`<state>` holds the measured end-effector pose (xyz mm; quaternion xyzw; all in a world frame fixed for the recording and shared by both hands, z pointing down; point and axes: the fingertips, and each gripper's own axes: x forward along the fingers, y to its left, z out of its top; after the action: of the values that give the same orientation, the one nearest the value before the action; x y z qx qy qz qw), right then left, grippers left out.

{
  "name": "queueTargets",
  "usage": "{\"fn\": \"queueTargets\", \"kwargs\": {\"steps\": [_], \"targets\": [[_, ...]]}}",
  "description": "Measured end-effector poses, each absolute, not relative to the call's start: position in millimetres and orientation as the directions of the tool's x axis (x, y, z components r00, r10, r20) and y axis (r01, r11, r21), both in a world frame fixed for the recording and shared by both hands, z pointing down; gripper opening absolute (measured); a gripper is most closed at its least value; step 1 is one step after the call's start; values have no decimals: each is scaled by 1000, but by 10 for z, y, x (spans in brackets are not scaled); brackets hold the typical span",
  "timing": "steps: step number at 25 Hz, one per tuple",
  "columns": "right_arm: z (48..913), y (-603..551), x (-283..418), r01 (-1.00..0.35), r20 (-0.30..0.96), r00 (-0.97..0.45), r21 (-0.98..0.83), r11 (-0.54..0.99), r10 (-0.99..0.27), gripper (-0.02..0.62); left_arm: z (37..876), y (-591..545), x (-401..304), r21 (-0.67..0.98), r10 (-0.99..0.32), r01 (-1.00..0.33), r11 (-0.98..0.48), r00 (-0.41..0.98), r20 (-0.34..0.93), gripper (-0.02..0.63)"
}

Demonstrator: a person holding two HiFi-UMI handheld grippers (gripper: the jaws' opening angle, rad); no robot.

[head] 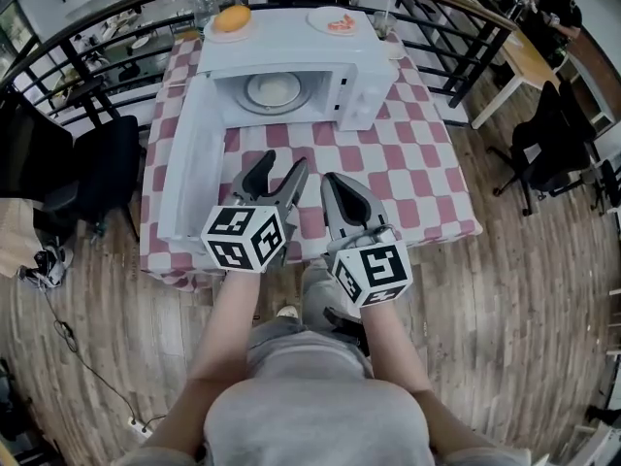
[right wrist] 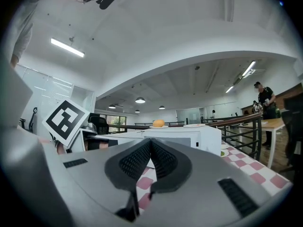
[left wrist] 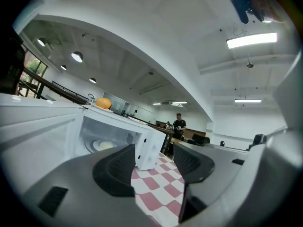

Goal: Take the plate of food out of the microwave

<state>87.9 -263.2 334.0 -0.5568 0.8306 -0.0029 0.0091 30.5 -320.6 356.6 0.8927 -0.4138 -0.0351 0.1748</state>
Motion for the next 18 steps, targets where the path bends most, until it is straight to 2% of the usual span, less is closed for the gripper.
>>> {"fn": "queueTargets", "kwargs": {"steps": [1,3,7,13,18], "targets": [[3346,-2702,890,-922,-13,-387,-19,387,-922,25,3598,-3272,311,345,-756,-732,-588,649,88,250],[3357,-2862,901,-916,-12,-401,-22,401,-916,25,3654,-3426,312,372,-767,-735,-567,636,88,187],[3431,-3189,899,-901,1,-433,-19,433,-901,25,3786,-3760,294,459,-784,-722,-518,615,83,181],[3551,-3625,930,-884,15,-467,-24,466,-884,25,4094,-4238,292,627,-792,-663,-408,599,118,301],[3734,-3894,944,-875,43,-484,-43,482,-874,25,4385,-4595,228,766,-821,-581,-275,556,128,316]]}}
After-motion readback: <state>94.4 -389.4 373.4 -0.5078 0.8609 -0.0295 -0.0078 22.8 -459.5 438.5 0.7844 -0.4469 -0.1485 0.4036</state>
